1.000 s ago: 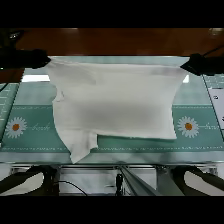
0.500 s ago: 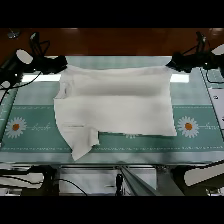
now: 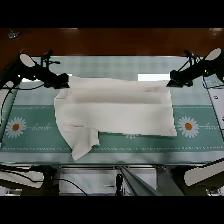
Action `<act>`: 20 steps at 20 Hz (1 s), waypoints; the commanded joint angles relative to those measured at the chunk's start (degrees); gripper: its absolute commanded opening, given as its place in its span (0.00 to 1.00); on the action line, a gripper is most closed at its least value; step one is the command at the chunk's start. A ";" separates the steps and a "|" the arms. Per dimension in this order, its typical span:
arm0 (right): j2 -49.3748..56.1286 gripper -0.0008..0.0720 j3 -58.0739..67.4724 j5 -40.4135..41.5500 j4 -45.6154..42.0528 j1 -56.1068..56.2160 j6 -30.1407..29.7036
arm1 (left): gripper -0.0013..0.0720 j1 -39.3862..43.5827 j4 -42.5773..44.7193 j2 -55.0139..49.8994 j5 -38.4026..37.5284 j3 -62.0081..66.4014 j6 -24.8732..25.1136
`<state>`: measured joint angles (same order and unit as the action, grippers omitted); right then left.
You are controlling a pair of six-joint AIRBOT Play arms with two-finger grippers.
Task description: Fold the shirts.
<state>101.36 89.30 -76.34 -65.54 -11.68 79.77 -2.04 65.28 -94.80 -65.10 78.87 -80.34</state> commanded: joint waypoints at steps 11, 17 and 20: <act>-7.56 0.88 -6.51 -5.75 -0.87 -0.79 3.41 | 0.98 -0.81 3.74 1.60 -22.73 0.15 -0.85; -28.26 0.88 -20.85 1.31 -3.26 -2.56 5.40 | 0.98 -12.48 4.76 19.34 -16.55 -24.13 2.99; -39.56 0.88 -37.66 9.64 0.72 -1.20 8.72 | 0.98 -19.47 -0.85 26.16 -14.71 -38.29 4.44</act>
<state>71.46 63.83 -74.39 -67.68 -13.52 85.80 -15.55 69.08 -75.29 -81.95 52.69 -78.28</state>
